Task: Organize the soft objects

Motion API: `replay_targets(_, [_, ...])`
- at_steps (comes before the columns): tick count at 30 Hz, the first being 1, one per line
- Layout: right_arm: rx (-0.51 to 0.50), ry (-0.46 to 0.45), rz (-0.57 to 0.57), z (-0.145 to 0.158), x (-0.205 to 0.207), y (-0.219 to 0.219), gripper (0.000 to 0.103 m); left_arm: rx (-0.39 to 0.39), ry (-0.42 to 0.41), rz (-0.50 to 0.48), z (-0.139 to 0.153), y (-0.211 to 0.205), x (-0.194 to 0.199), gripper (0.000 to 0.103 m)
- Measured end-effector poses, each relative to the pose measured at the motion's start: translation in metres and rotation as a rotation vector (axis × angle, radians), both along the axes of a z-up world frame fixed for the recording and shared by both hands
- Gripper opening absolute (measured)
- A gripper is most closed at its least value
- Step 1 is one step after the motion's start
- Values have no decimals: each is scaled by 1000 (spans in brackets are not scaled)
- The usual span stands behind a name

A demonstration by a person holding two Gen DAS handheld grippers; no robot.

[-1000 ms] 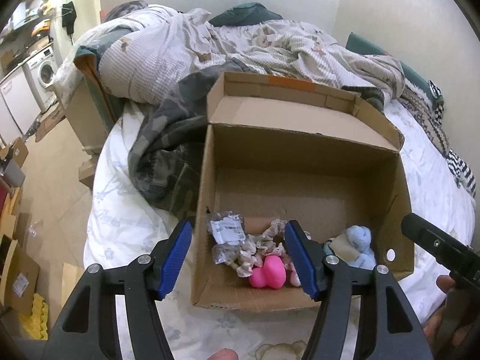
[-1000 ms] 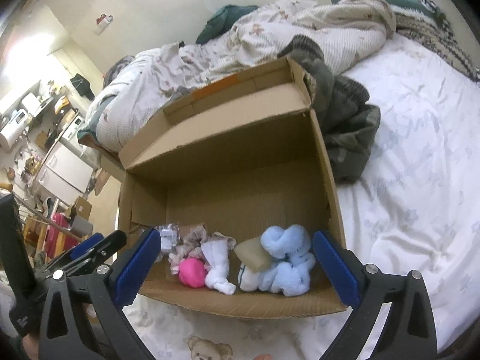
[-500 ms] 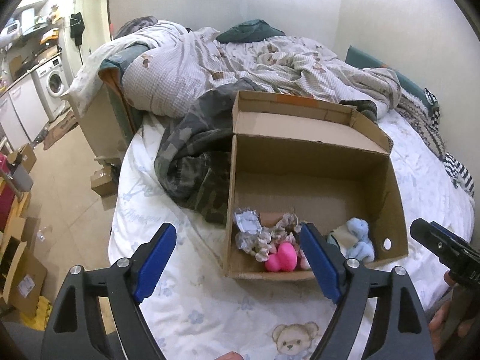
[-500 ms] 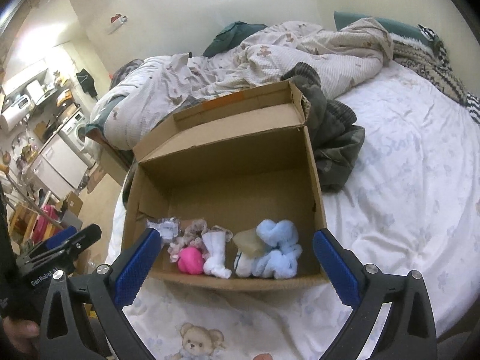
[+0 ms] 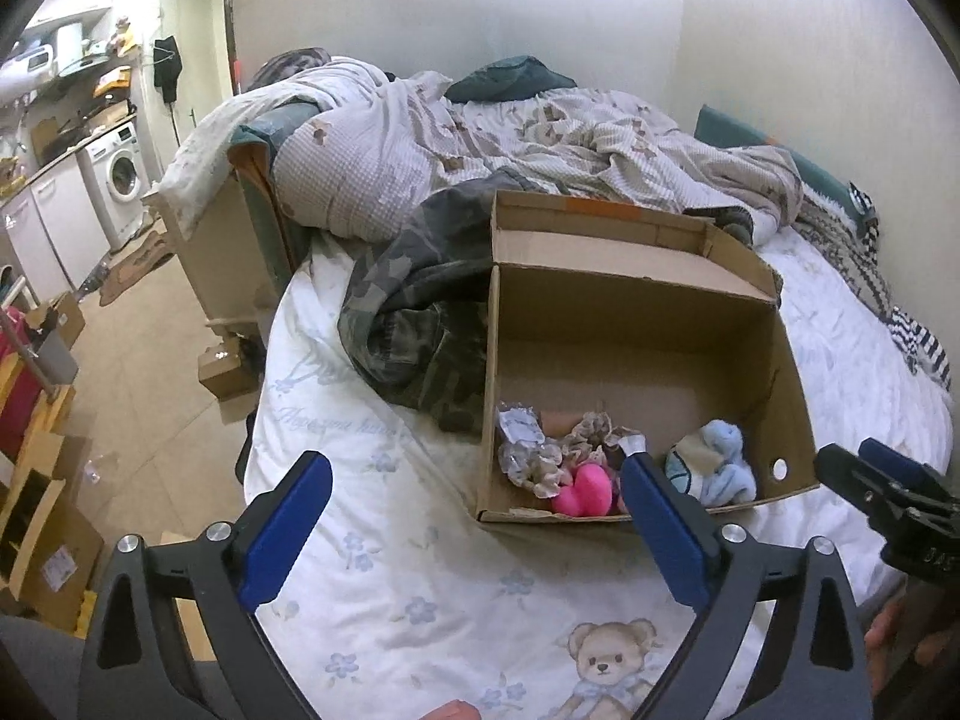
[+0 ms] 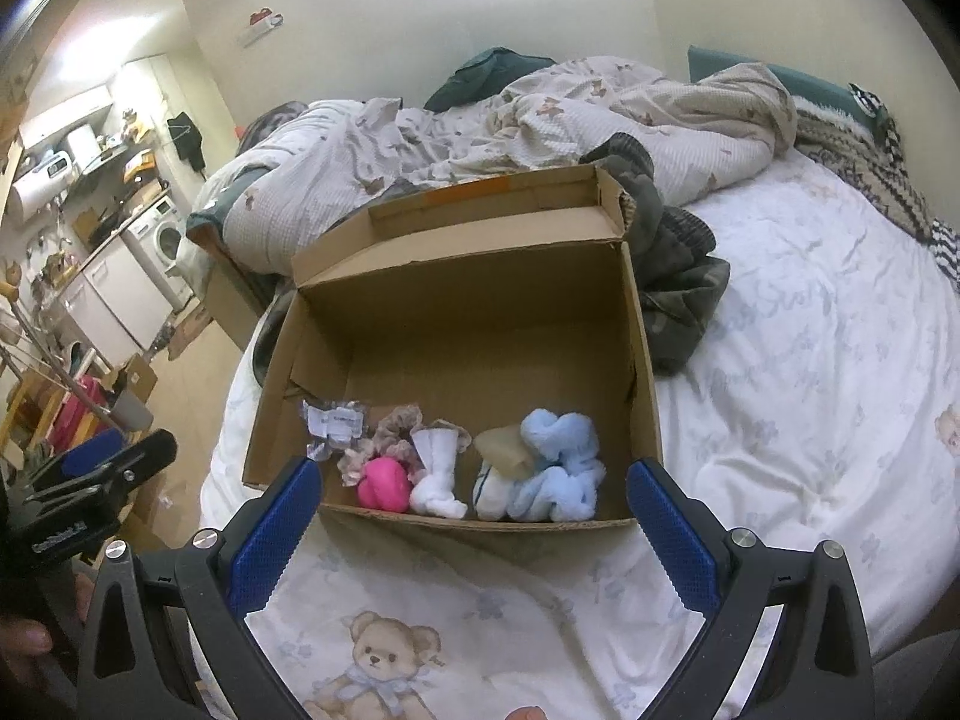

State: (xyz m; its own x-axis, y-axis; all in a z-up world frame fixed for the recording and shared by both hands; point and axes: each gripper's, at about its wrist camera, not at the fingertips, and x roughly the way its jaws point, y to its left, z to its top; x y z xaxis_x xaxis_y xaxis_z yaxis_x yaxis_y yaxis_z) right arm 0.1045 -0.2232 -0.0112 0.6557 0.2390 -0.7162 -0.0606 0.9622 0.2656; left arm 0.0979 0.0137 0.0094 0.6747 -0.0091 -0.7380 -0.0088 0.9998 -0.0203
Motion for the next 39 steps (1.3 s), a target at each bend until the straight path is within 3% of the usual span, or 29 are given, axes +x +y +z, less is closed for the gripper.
replay_targets(5, [-10, -2, -1, -1, 1, 1, 103, -6, -3, -1, -1, 0, 0, 102])
replay_targets(39, [-43, -14, 19, 1, 3, 8, 103, 4, 12, -41, -5, -10, 2, 102])
